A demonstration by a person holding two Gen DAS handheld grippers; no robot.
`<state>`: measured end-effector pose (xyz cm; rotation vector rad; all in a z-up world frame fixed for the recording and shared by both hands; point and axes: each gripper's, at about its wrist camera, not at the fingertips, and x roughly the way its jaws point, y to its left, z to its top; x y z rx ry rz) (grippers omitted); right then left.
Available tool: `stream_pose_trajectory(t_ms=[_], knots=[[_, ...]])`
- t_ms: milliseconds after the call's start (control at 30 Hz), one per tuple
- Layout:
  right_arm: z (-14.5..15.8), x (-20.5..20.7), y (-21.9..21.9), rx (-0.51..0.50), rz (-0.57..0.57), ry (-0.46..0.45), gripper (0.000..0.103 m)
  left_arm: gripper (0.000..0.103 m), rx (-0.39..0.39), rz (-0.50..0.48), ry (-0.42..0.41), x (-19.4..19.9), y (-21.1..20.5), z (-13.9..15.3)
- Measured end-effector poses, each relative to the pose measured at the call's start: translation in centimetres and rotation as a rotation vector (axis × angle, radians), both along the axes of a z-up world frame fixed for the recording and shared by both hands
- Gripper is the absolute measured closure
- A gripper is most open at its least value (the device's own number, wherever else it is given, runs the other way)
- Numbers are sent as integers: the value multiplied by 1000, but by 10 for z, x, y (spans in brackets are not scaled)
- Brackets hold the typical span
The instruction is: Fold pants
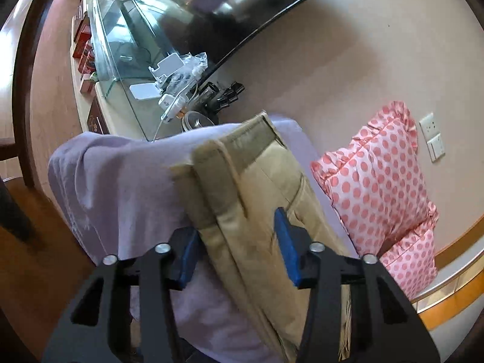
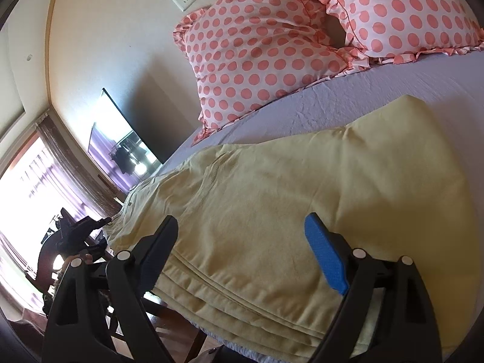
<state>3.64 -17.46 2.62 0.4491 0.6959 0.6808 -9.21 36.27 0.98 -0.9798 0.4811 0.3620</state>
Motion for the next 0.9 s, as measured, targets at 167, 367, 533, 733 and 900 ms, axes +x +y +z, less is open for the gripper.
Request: stream_pose_trajectory(t_ms=[167,367,533,733,900], knots=[[1,-2,-6,14,-17,-16,16,92,105,-27,65,17,-5,15],[13,-6,-58,41,-187,-62,11,93,452,-256,-52,57,-102,117],[12,-9,-130,136,-384,-18,10,92,643,-685,-225,100,-265,170],[9,-21,-170,169,-457,3,10,92,782,-1188,-194,119,-443,107],[2,-11,-178,191,-425,58,10,92,859,-1340,-142,99,-500,42]])
